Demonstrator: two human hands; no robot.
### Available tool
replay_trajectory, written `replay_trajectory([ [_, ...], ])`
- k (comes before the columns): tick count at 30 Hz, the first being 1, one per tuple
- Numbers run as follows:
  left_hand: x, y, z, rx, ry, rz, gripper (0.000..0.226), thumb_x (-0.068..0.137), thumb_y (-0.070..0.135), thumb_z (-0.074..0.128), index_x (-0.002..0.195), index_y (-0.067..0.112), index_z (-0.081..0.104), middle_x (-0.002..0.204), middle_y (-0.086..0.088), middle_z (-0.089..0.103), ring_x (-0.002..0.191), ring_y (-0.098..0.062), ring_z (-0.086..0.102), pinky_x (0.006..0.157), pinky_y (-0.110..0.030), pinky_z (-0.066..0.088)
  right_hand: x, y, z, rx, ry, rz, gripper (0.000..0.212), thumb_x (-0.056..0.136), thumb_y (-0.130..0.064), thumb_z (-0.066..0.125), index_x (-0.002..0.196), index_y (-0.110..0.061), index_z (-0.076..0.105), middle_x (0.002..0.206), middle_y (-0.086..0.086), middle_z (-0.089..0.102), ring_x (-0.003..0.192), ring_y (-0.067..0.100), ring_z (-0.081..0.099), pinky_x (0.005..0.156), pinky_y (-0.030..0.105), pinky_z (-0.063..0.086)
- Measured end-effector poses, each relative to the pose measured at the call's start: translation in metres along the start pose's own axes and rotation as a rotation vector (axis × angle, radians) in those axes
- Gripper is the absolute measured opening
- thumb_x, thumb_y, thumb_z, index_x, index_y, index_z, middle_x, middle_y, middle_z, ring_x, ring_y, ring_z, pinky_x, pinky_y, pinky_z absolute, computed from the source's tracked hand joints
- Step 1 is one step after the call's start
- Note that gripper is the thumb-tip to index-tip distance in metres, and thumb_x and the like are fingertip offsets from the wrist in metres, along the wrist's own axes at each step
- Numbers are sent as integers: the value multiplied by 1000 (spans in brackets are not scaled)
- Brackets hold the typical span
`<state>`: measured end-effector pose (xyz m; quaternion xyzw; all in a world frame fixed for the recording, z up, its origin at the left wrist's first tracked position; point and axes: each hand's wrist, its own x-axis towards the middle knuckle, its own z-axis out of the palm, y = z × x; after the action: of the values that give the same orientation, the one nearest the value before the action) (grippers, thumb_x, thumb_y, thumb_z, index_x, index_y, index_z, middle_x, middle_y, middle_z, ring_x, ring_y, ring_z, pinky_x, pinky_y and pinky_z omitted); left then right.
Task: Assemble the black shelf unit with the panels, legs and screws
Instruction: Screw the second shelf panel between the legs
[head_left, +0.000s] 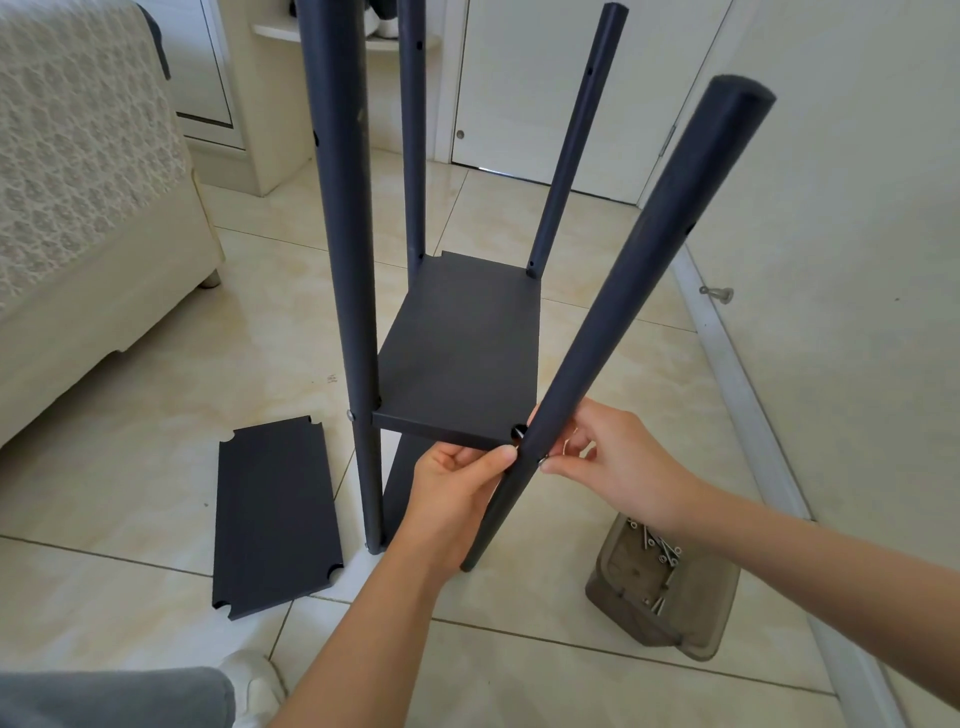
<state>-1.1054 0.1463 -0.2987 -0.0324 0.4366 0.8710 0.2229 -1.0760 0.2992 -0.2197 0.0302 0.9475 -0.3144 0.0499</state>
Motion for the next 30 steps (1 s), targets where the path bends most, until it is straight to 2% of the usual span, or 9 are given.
replay_trajectory([
  [14, -1, 4, 3, 83, 19, 2, 14, 90, -3, 64, 97, 8, 69, 84, -2, 77, 83, -15, 75, 68, -18, 55, 3, -1, 3, 43, 34, -23, 33, 85, -19, 74, 110, -31, 56, 89, -7, 66, 84, 9, 62, 67, 12, 44],
  [21, -1, 2, 1, 104, 24, -6, 17, 91, 1, 64, 100, 14, 69, 92, 1, 78, 89, -15, 74, 73, -20, 56, 4, -3, 4, 40, 28, -28, 31, 86, -19, 73, 106, -33, 53, 89, -9, 64, 84, 10, 60, 65, 10, 43],
  [26, 0, 0, -2, 154, 34, 3, 16, 91, 5, 66, 102, 17, 70, 97, 1, 77, 96, -16, 73, 80, -23, 54, 7, -2, 5, 13, 30, -8, 30, 88, -22, 71, 112, -26, 54, 102, -8, 59, 90, 9, 59, 65, 8, 44],
  [30, 0, 0, -3, 217, 51, 11, 15, 92, 8, 67, 101, 19, 69, 93, 5, 77, 91, -11, 73, 75, -18, 54, 12, 1, 6, -23, 41, -10, 32, 86, -24, 73, 115, -21, 58, 107, -6, 59, 90, 9, 59, 72, 13, 47],
])
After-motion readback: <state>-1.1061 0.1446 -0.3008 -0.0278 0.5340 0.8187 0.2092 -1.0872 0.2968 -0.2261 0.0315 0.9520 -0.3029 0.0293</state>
